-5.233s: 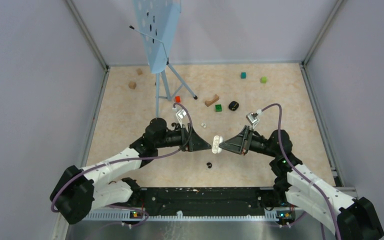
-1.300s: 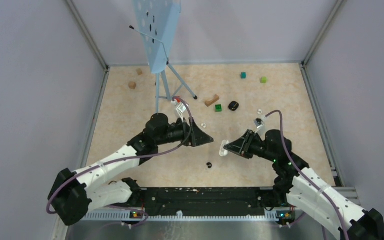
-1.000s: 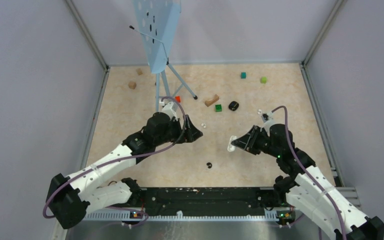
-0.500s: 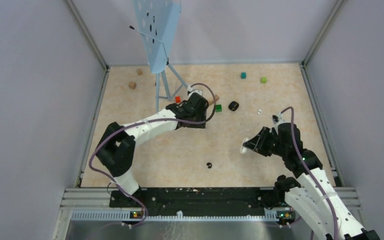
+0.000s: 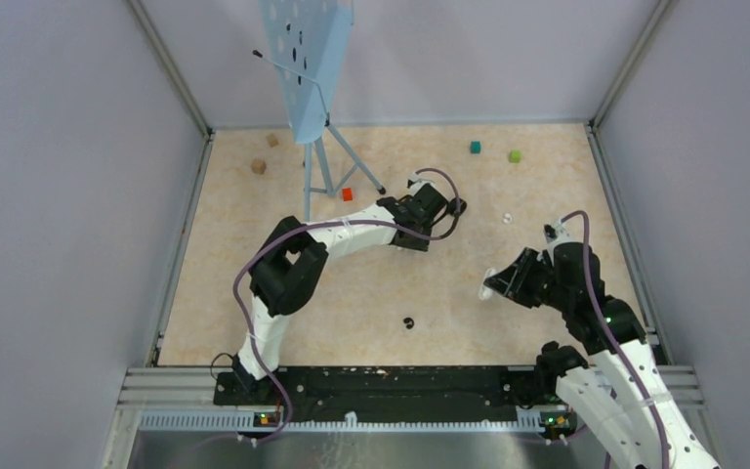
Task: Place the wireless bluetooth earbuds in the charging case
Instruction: Pick up the left earbud from the center of the board.
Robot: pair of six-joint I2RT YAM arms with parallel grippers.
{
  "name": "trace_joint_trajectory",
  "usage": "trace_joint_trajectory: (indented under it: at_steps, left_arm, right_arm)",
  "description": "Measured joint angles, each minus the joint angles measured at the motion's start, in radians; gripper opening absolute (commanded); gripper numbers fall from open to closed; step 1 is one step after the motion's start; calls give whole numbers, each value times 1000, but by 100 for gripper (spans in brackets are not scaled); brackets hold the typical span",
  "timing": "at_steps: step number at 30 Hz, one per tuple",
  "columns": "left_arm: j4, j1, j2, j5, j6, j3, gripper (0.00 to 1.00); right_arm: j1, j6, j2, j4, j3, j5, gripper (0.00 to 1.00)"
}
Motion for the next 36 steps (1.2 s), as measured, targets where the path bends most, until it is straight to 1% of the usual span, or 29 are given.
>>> trace_joint_trajectory:
  at_steps: [4,15,19,28,32,36]
  left_arm:
    - [-6,0,32,-7,-1,37,53]
    - [-13,6,69,-25,-15,53,53]
    - [-10,6,69,-32,-31,36,52]
    - [63,6,20,-52,-59,-53,50]
    - [67,6,12,-61,-64,-65,43]
    - [69,6,-6,-78,-66,-91,32]
  right_arm:
    - [0,-2,6,-15,5,-1,0]
    - [0,-7,6,-18,18,-4,0]
    - [0,-6,-6,-18,18,-8,0]
    - [0,-6,-16,-18,18,-26,0]
    - [0,-6,-16,-17,18,-31,0]
    - [0,-6,-12,-14,18,-38,0]
